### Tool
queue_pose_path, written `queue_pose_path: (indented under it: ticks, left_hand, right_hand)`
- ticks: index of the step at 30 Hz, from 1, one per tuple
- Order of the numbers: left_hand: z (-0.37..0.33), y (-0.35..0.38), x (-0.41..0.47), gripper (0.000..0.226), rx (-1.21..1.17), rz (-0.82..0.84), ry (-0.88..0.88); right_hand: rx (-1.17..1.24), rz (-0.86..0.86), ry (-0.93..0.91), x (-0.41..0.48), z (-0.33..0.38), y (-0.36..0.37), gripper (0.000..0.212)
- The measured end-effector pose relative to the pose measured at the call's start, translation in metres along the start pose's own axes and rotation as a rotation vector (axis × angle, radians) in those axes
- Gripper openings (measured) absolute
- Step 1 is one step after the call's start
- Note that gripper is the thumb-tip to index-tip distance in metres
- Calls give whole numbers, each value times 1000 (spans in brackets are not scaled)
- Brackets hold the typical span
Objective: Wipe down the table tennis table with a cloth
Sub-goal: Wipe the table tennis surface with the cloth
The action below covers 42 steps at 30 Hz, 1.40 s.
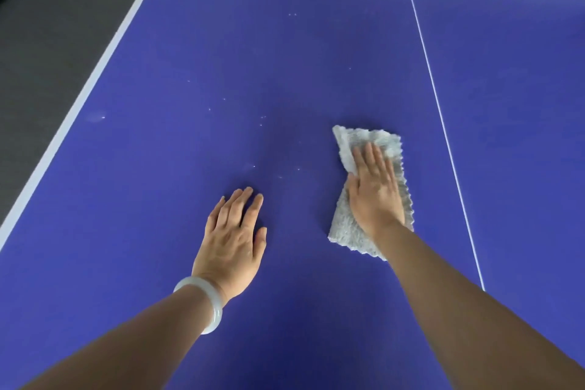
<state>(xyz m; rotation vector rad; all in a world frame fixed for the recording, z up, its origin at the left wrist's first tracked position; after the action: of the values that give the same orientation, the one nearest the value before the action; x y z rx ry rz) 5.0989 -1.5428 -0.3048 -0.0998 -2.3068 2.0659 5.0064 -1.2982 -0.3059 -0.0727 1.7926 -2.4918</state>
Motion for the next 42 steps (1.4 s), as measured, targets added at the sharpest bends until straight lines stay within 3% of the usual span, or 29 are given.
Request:
queue_pose_path:
  ticks: [4,7,9,14,16,19,21,24,26,29,31,33,35,37,40,42]
  left_hand:
    - [0,0,0,57,-10,-9,10]
    - [1,0,0,57,-13,5,-4]
    - [2,1,1,57,-21,5,-12]
    - [4,1,1,56,-17,-3,-21]
    - [2,2,1,56,-8,6,-21]
    - [1,1,2,56,4,12,-14]
    - [1,0,2,55,1,15,-10]
    - [1,-1,2,56,-3,23,-22]
    - [1,-1,3,56,-17,15,-33]
    - [1,-1,2,56,-5,10,-30]
    - [1,-2,1,56,-5,5,-31]
    - [0,-4,1,56,-2,-4,-29]
    - [-2,-5,2,56,-5,-2,-32]
    - [-1,-4,2,57,-17,15,-38]
    - [2,-2,1,57,-22,30,-44]
    - [2,-2,1,56,-20,26,-49]
  right_hand:
    - [-134,180,-513,-87,43,23,56]
    - [-157,231,-658,-110,-4,6,54]
    - [-152,183,-529,-79,-39,-8,53]
    - [-35,-48,305,35,-38,-13,57]
    - [0,-79,328,44,0,0,59]
    - [-62,0,-195,-16,60,28,59]
    - [-111,119,-545,-85,60,31,56]
    - [-132,251,-730,-106,3,9,56]
    - [-157,223,-624,-67,-31,-9,55]
    - [-116,88,-194,19,-49,-18,55]
    - [-97,9,99,58,-34,-11,57]
    - [-86,-34,186,67,-1,1,58]
    - [-71,-30,3,44,38,18,59]
    - [-101,51,-352,-13,61,29,58]
    - [-126,245,-837,-96,24,19,59]
    - [-127,269,-861,-87,-28,-1,62]
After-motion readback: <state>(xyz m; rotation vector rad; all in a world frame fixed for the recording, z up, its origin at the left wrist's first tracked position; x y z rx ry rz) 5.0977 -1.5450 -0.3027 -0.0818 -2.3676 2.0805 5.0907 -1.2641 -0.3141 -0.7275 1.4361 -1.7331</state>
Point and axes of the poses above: each hand's wrist, its own x-axis towards the middle knuckle, its own y-axis out of the palm, z = x × y, the point moved 2 cm from there along x, towards the middle knuckle, and after that the axes turned 4 degrees about -y, right-handed, at the moved point
